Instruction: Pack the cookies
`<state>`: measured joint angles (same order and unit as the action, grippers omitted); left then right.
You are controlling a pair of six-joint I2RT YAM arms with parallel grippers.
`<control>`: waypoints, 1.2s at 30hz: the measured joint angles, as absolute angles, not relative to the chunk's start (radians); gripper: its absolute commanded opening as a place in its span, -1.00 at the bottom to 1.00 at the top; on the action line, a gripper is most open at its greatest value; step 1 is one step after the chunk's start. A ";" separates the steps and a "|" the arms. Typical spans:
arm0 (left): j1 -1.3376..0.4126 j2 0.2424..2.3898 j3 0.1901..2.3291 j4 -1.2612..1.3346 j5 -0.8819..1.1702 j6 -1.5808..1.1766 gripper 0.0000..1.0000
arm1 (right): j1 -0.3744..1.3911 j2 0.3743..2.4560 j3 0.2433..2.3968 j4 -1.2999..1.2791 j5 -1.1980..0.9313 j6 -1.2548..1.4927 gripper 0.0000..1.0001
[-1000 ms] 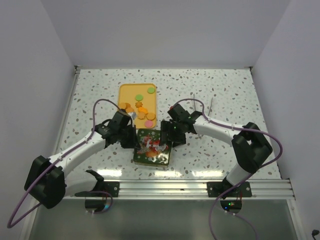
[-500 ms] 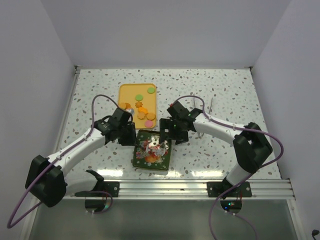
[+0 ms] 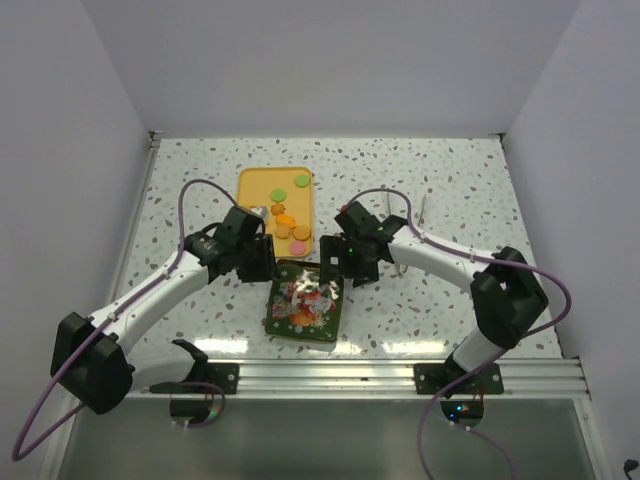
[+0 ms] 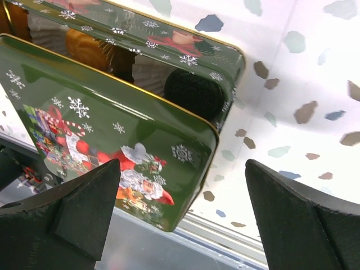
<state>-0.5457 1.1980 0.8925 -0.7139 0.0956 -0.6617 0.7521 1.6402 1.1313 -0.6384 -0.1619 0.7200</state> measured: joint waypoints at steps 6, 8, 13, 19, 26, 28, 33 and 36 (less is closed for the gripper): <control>-0.546 1.196 0.904 -0.733 0.086 -0.662 -0.21 | 0.752 1.548 1.175 -0.701 -0.113 0.700 0.88; -0.546 1.195 0.914 -0.737 0.084 -0.662 -0.21 | 0.754 1.511 1.208 -0.714 -0.098 0.693 0.80; -0.546 1.192 0.926 -0.732 0.084 -0.662 -0.24 | 0.809 1.414 1.222 -0.727 -0.084 0.693 0.05; -0.545 1.213 0.928 -0.727 0.085 -0.661 -0.28 | 1.116 1.390 1.148 -0.715 -0.040 0.767 -0.75; -0.545 1.240 0.955 -0.726 0.085 -0.661 -0.31 | 1.398 1.497 1.091 -0.677 0.025 0.866 -1.00; -0.545 1.245 0.966 -0.726 0.085 -0.661 -0.31 | 1.444 1.549 1.091 -0.656 0.044 0.883 -1.00; -0.545 1.243 0.973 -0.729 0.085 -0.662 -0.32 | 1.472 1.626 1.091 -0.633 0.121 0.899 -1.00; -0.545 1.232 0.973 -0.737 0.084 -0.662 -0.31 | 1.472 1.652 1.093 -0.628 0.166 0.899 -1.00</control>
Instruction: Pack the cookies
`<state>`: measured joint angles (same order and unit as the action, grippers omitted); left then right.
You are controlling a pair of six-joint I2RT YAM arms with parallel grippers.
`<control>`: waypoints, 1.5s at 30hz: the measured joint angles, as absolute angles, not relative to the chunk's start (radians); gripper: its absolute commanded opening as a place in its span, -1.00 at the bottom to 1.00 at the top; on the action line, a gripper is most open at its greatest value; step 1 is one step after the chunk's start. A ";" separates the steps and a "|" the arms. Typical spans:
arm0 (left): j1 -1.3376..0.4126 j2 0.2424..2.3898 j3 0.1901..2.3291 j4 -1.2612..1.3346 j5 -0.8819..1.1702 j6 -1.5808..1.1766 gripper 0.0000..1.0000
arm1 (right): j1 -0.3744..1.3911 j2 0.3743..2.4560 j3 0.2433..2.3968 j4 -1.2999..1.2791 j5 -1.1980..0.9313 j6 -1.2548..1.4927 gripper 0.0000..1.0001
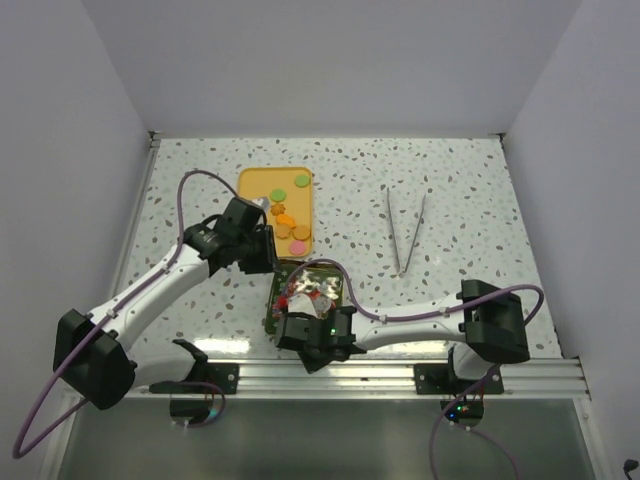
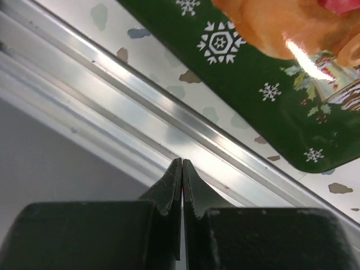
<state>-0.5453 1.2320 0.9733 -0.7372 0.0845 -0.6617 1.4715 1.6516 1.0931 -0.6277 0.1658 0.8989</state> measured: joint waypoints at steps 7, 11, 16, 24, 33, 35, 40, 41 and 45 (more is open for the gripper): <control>-0.545 1.175 0.973 -0.758 0.081 -0.662 -0.31 | 1.472 1.717 1.118 -0.623 0.237 0.896 -1.00; -0.545 1.164 0.973 -0.774 0.079 -0.662 -0.31 | 1.467 1.741 1.129 -0.624 0.269 0.890 -1.00; -0.545 1.164 0.973 -0.781 0.078 -0.661 -0.31 | 1.433 1.746 1.133 -0.619 0.279 0.888 -1.00; -0.545 1.169 0.973 -0.788 0.078 -0.644 -0.31 | 1.360 1.748 1.137 -0.615 0.280 0.869 -1.00; -0.545 1.204 0.991 -0.794 0.076 -0.617 -0.31 | 1.350 1.793 1.195 -0.617 0.279 0.846 -1.00; -0.545 1.205 0.993 -0.794 0.070 -0.616 -0.31 | 1.349 1.794 1.199 -0.616 0.279 0.845 -1.00; -0.545 1.205 0.993 -0.795 0.027 -0.617 -0.33 | 1.349 1.795 1.200 -0.616 0.278 0.844 -1.00; -0.544 1.205 0.993 -0.795 0.010 -0.617 -0.33 | 1.349 1.795 1.200 -0.616 0.278 0.844 -1.00; -0.536 1.205 0.993 -0.799 -0.043 -0.621 -0.34 | 1.347 1.805 1.201 -0.616 0.270 0.844 -1.00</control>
<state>-0.5362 1.2049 0.9932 -0.7986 -0.0425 -0.6209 1.3468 1.8046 1.2007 -0.6159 0.2703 0.8444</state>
